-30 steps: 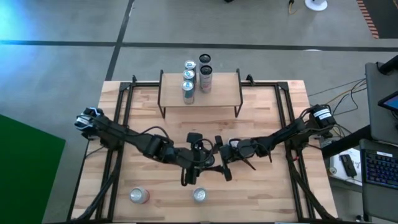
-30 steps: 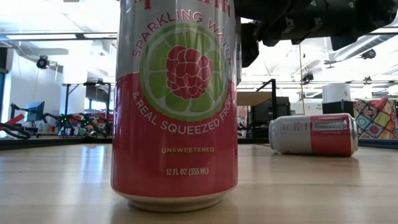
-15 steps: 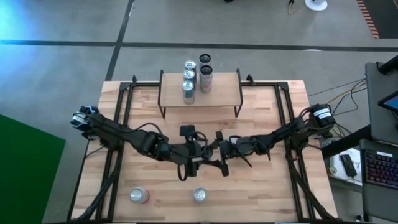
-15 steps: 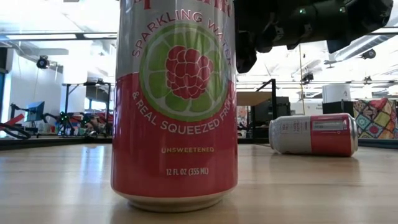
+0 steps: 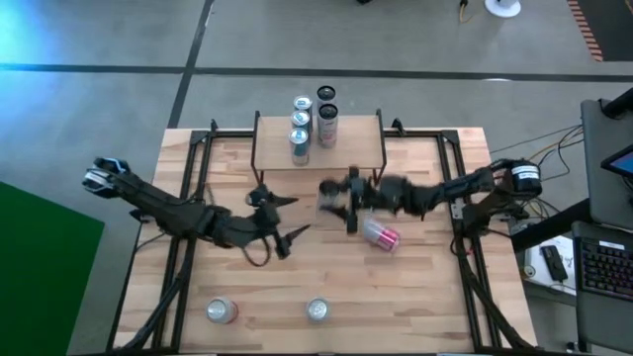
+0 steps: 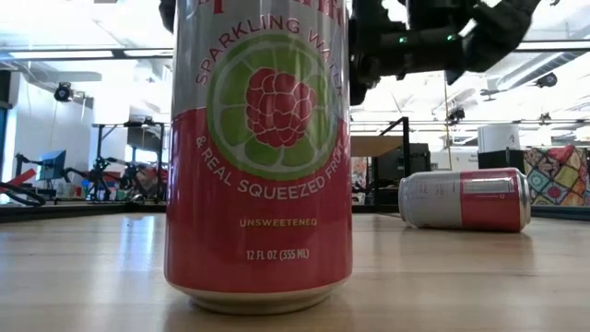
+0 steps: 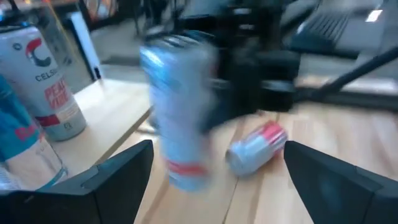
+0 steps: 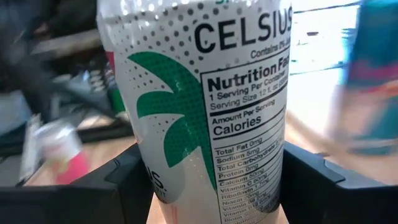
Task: Place canned beverage on shelf
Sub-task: Align the white-pink soda can with the other white-pink soda can on the shelf
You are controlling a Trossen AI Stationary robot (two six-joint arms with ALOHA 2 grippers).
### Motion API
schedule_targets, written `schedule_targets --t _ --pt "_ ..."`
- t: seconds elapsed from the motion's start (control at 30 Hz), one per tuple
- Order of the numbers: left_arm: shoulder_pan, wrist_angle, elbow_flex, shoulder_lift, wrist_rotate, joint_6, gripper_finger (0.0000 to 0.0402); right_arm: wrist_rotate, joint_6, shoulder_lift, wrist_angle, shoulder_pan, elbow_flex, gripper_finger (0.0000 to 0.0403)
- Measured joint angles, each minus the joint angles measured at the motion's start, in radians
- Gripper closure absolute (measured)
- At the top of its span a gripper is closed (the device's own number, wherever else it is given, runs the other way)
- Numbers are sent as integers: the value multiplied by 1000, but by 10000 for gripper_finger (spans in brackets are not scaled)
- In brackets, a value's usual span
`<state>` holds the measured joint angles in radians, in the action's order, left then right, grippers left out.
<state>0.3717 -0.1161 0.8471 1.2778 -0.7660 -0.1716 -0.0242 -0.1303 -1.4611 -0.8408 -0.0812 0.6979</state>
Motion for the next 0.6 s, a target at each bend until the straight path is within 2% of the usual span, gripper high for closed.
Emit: schedule_targets --t 0.17,0.3,0.4,0.6 --pt "-4 -375 -224 -87 -24 95 55 -13 29 48 41 -153 19 145" --pt "-6 -553 -334 -122 -48 163 55 -24 46 36 136 -239 77 145" --pt "-13 -637 -364 -148 -64 228 55 -38 77 21 190 -272 141 145" --pt "-12 -628 -375 -174 -73 235 55 -66 87 -31 243 -311 211 145"
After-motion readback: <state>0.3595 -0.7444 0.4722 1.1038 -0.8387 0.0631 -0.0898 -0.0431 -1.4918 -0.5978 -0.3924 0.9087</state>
